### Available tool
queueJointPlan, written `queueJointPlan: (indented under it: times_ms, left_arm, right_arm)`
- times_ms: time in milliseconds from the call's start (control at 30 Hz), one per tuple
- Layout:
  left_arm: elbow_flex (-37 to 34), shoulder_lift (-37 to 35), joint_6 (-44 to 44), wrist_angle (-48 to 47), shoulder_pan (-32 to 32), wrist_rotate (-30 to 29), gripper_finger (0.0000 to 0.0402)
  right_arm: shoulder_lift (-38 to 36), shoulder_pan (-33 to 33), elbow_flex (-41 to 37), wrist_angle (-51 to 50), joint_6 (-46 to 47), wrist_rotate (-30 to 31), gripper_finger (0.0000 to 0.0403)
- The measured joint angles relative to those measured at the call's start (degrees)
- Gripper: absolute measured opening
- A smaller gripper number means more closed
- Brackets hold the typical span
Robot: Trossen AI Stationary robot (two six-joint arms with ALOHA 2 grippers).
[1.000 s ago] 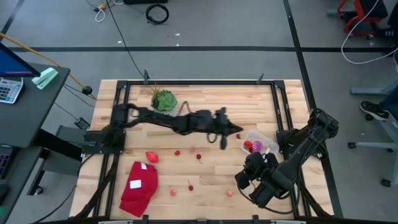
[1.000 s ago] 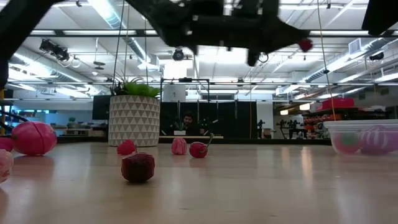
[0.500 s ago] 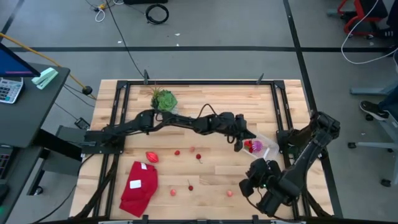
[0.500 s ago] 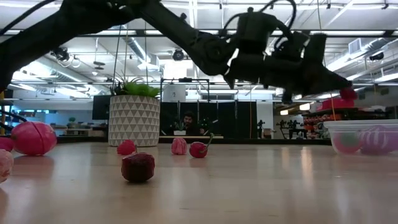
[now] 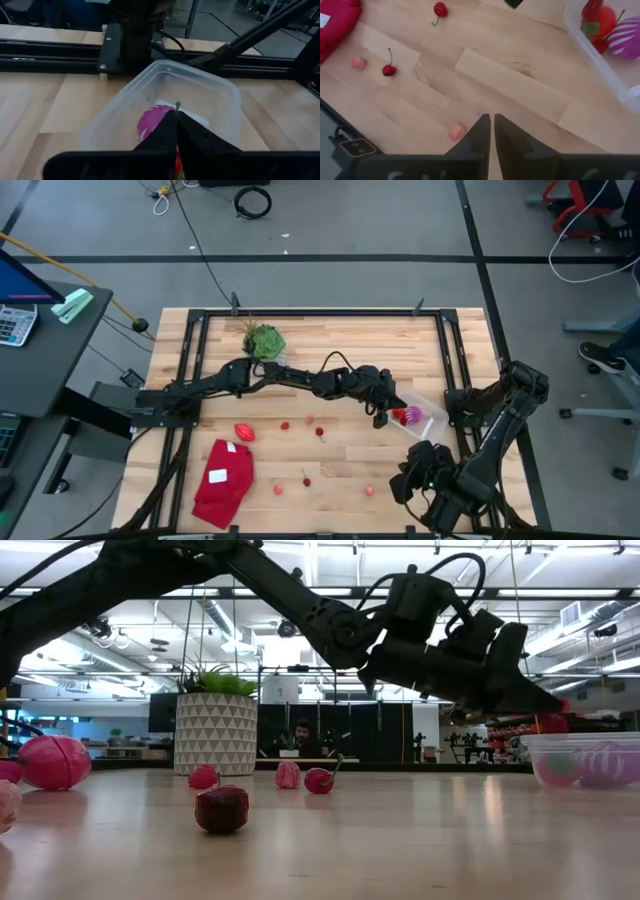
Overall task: Pick and placing Produce into tupperware
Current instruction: Put the top left red cherry into the transparent bin, then put the red dragon fruit into the transparent bin
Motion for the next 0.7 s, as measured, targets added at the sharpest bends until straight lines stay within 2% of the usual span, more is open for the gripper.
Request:
queueJointPlan:
  times_ms: [433,567,700]
  left_arm:
    - [-0.1,-1.2,-1.8,-5.3,0.1,0.4,0.0103]
    - [-0.1,-6.0,-1.7,-13.2,0.5,3.0,0.0105]
    - [-0.1,-12.2,2.4,-26.2,0.7,3.5,0.0095]
  right_arm:
    - [0.0,0.0,0.0,2.0,-1.2,0.0,0.0028]
    - [0.0,0.0,0.0,2.0,-3.0,0.0,0.0027]
    - [0.0,0.0,0.0,2.0,-3.3,0.0,0.0029]
